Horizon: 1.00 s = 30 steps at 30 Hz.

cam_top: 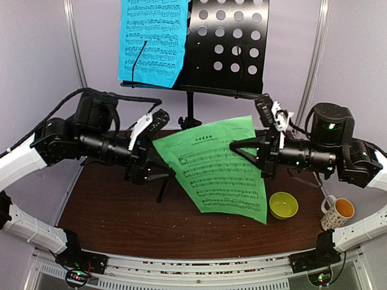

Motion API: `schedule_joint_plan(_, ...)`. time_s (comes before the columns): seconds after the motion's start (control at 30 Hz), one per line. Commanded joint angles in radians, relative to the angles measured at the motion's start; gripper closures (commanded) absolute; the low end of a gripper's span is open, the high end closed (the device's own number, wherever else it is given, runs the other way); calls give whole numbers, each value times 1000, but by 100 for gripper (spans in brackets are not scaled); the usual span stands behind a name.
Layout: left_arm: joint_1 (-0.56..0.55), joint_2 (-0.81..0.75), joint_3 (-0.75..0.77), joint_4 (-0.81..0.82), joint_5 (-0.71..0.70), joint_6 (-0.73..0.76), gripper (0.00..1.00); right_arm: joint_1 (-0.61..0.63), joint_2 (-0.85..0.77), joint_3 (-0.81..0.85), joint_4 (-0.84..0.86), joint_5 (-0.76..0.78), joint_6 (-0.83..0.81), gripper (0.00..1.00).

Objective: Set up the instrument practice props

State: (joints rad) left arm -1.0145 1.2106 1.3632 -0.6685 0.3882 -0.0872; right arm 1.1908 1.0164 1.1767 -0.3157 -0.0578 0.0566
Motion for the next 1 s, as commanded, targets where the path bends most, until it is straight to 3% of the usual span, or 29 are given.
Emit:
schedule_joint_plan(0.0, 3, -123, -146, 333, -137, -88, 34, -60, -83, -53, 162, -122, 125, 100)
schedule_joint_plan(0.13, 2, -180, -236, 464, -197, -122, 29, -113, -154, -106, 307, -224, 215, 100)
schedule_joint_plan(0.33, -1, -221, -334, 672, -182, -153, 20, -133, -195, -123, 366, -300, 245, 100)
schedule_joint_plan(0.6, -22, -179, -311, 734, -154, -141, 15, -138, -232, -126, 398, -383, 256, 100)
schedule_joint_plan(0.97, -73, -107, -262, 799, -87, -103, 15, -138, -231, -96, 395, -484, 259, 100)
